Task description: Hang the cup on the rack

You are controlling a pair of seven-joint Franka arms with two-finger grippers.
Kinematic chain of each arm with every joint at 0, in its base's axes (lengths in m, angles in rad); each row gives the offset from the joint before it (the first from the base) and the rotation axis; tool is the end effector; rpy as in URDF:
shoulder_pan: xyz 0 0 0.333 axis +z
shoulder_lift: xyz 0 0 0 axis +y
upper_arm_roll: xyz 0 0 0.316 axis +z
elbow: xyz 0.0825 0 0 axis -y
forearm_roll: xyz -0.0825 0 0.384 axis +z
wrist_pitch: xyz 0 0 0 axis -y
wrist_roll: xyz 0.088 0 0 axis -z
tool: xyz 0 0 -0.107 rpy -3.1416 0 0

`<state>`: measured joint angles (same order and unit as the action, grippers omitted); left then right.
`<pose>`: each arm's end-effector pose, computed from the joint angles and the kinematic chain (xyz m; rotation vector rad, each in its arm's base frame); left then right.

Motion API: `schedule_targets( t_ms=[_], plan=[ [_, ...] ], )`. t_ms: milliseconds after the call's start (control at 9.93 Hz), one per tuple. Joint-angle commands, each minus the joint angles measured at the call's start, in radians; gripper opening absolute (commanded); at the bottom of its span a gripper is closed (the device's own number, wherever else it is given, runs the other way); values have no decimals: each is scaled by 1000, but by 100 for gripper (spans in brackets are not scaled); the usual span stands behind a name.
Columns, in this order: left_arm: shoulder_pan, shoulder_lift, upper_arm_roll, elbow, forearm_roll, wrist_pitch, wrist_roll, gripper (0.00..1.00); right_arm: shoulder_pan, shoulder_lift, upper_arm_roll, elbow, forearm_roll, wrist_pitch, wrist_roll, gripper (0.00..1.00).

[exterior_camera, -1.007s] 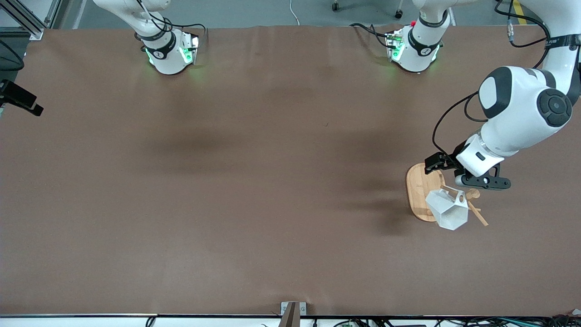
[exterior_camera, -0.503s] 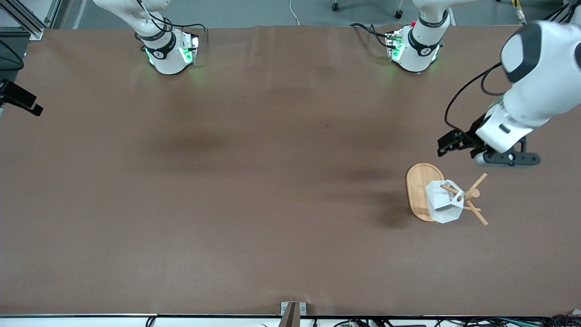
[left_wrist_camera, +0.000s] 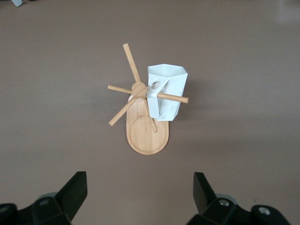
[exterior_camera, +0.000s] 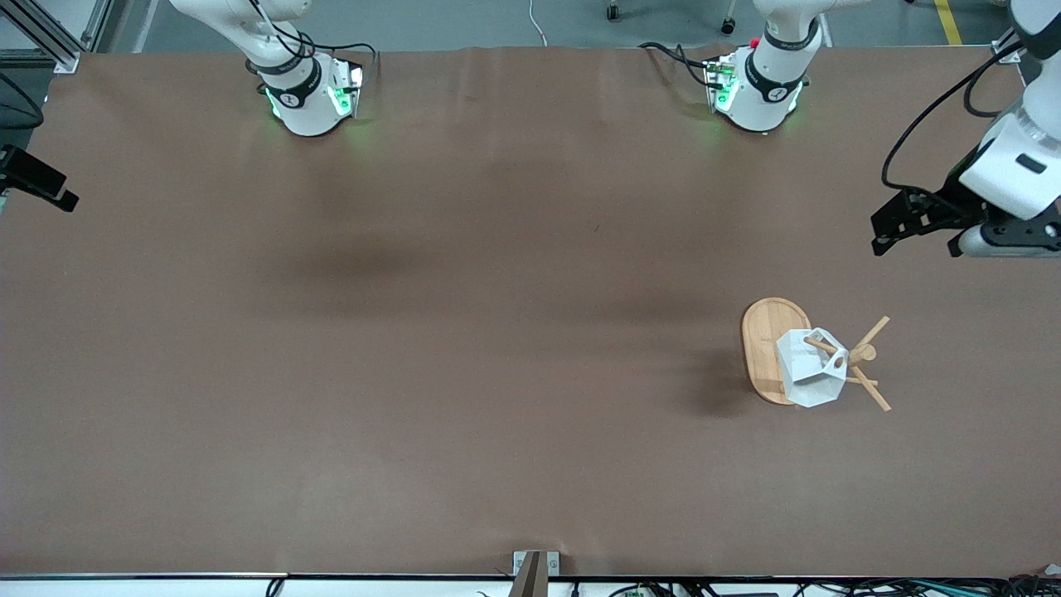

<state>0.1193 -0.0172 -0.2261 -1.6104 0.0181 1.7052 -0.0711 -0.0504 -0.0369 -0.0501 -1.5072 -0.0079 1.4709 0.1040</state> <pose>0.5592 -0.0594 0.6275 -3.1242 0.0583 -0.1768 0.5298 -0.0549 0.6655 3.1191 -0.3212 0.0009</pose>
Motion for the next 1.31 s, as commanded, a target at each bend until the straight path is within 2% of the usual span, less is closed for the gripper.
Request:
schedule_targets(
  t_ms=[0,201,403,805,1208],
  plan=[
    [-82,-12,88,12,5,-68,13,100,-6,-11,3,-4,6,0,-6,100],
    [-113,-44,108,-6,2,-137,17,100,-6,-11,3,-4,8,0,-6,100],
    [-115,-96,108,-61,-9,-136,16,100,-6,-11,3,-4,8,0,-6,100],
    [-99,-64,110,-10,-38,-144,17,100,-8,-11,3,-4,8,-1,-6,100],
    [-99,-55,110,-8,-44,-162,13,100,-8,-9,3,-4,8,-1,-6,100]
  ],
)
